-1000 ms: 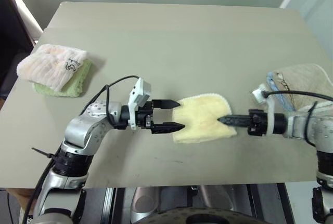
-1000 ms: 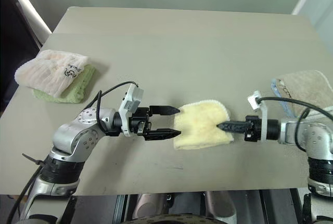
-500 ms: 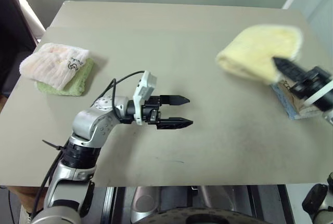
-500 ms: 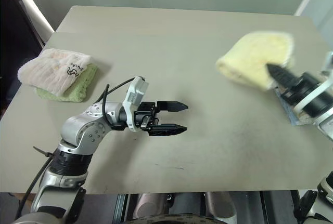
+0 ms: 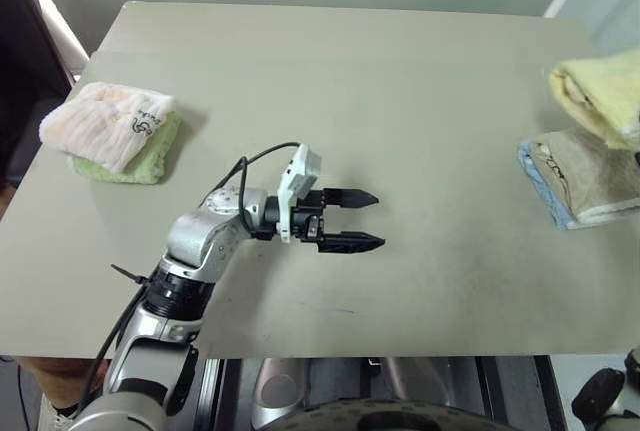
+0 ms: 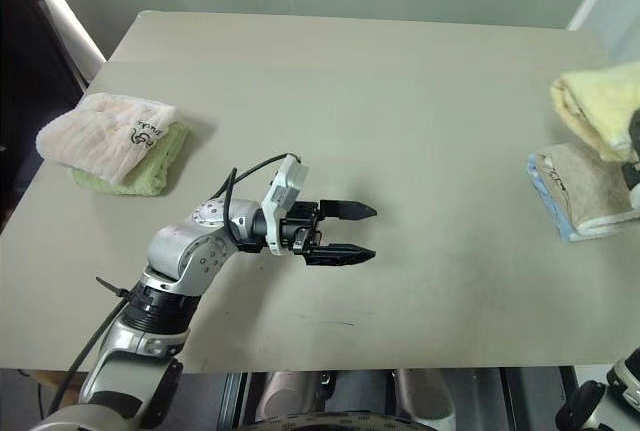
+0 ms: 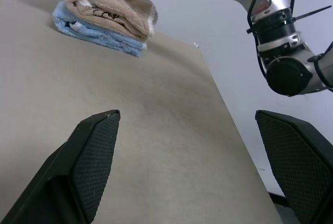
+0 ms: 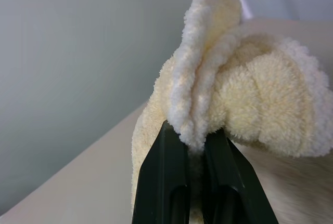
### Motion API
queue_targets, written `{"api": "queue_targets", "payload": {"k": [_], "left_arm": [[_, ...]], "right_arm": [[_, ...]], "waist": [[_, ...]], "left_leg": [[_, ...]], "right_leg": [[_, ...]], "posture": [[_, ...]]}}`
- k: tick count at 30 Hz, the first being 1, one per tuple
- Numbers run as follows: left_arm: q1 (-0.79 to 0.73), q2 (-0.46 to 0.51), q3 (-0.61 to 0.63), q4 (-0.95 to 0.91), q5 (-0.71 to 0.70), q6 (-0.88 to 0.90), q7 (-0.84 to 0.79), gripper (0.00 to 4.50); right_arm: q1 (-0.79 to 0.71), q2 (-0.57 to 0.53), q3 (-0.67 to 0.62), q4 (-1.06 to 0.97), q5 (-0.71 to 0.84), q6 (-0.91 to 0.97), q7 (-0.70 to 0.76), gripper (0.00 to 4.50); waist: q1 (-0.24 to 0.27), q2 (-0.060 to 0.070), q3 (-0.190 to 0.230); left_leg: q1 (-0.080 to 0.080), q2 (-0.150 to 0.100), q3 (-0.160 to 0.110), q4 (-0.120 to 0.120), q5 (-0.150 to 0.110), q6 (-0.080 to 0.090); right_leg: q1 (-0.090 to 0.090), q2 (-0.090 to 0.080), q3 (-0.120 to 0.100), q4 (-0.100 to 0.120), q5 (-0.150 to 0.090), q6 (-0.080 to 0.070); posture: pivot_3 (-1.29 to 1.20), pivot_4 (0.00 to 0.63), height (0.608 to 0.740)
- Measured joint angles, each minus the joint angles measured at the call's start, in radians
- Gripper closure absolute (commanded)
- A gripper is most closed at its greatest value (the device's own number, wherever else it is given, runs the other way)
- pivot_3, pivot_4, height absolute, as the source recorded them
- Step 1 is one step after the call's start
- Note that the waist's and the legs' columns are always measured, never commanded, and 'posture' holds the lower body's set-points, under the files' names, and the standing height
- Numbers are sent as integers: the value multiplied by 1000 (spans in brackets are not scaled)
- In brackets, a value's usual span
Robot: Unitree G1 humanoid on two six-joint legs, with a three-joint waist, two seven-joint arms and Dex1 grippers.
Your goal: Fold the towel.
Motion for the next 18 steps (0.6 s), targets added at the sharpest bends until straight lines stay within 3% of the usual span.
{"api": "queue_targets", "payload": {"k": [11,18], "left_arm": [[-2,-15,-2,36,28,-31,-14,0],[-17,-35,-6,63,53,-52,-22,0]], "right_arm": [[182,42,-3,22,10,-42,-4,4480],[200,55,5,93,-4,-46,26,4480]], "waist": [[3,1,0],[3,2,0]], "left_leg": [[0,0,0,0,0,1],[0,0,1,1,0,1]], "right_leg": [[1,0,0,0,-1,1],[1,-1,1,0,-1,0]], "posture": [[0,150,697],[0,150,697]]}}
